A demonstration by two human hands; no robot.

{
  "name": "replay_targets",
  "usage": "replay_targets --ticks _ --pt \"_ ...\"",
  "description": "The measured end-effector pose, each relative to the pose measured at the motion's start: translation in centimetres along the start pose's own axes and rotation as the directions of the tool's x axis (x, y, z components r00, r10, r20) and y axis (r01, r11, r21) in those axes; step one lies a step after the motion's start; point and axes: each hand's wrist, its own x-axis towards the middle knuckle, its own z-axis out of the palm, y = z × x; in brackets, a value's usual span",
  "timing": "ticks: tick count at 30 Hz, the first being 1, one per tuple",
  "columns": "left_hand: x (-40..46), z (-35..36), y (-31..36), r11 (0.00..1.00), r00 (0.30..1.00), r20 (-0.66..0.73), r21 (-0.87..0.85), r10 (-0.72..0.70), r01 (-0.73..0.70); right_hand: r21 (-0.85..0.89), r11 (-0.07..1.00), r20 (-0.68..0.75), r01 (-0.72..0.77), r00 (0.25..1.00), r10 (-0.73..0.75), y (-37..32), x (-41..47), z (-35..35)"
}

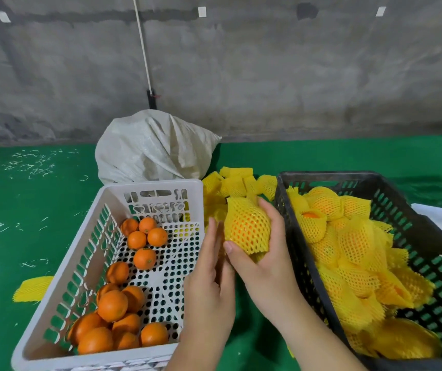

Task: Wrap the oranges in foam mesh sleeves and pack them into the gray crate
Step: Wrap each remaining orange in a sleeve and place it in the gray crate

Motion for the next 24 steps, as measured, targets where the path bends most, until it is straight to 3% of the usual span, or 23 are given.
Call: replay_targets --ticks 4,8,10,12,14,16,18,21,24 --pt "-0.1 1.7 0.1 0.993 0.991 0.122 0.103 0.054 -0.066 0.252 0.952 -0.057 -0.176 0.979 0.196 0.8 0.8 -1.0" --pt "0.4 0.8 -1.1 0.985 0.949 0.309 0.136 0.057 -0.103 0.249 0.939 -0.157 -0.236 0.947 0.280 2.1 1.9 -4.5" --pt "1.5 -1.1 -3.0 0.981 0.970 0.241 0.190 -0.014 -0.033 0.133 0.963 -0.268 -0.234 0.927 0.263 3.2 2.5 -7.9" --pt "3.2 -3.5 -5.5 0.966 0.981 0.132 0.235 -0.146 0.112 -0.156 0.960 -0.386 -0.233 0.909 0.158 4.2 3.0 -11.8" --pt "4.8 -5.5 -8.7 0.921 0.953 0.097 0.301 -0.287 0.247 -0.445 0.845 -0.381 -0.296 0.917 0.120 6.1 3.2 -15.1" --pt "5.8 -6.8 -12.1 0.827 0.899 0.134 0.465 -0.417 0.314 -0.671 0.650 -0.240 -0.357 0.934 0.265 8.1 3.1 -15.9" --pt "6.3 -7.4 -15.0 0.710 0.805 0.205 0.621 -0.556 0.332 -0.829 0.487 -0.106 -0.275 0.932 0.347 9.4 2.8 -14.9" --pt "6.7 -7.3 -17.1 0.502 0.612 0.273 0.832 -0.742 0.237 -0.870 0.438 -0.100 -0.225 0.952 0.290 9.3 2.5 -13.9" --pt "6.4 -7.3 -17.9 0.338 0.482 0.262 0.938 -0.836 0.077 -0.863 0.415 -0.144 -0.287 0.929 0.342 7.2 2.7 -14.7"
